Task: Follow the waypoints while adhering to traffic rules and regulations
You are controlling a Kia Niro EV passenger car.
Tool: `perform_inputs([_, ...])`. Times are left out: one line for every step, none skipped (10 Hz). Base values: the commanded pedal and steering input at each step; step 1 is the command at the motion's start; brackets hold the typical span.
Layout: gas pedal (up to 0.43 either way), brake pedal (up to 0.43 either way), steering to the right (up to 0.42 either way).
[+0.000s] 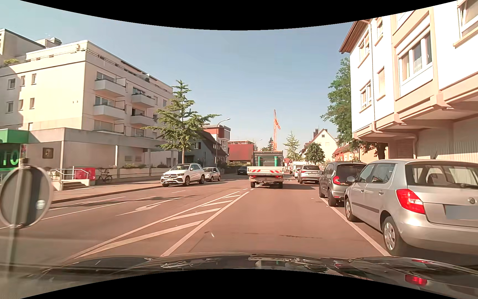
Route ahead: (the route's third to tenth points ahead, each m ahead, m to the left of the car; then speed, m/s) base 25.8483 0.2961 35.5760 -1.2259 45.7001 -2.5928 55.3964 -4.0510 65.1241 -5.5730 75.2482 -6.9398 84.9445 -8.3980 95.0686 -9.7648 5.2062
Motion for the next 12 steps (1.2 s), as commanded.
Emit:
perform_inputs([0.138,0.000,0.128])
perform_inputs([0.138,0.000,0.111])
perform_inputs([0.150,0.000,0.097])
perform_inputs([0.150,0.000,0.081])
perform_inputs([0.150,0.000,0.070])
perform_inputs([0.150,0.000,0.061])
perform_inputs([0.150,0.000,0.049])
perform_inputs([0.150,0.000,0.042])
perform_inputs([0.150,0.000,0.039])
perform_inputs([0.157,0.000,0.034])
perform_inputs([0.157,0.000,0.031])
perform_inputs([0.157,0.000,0.032])
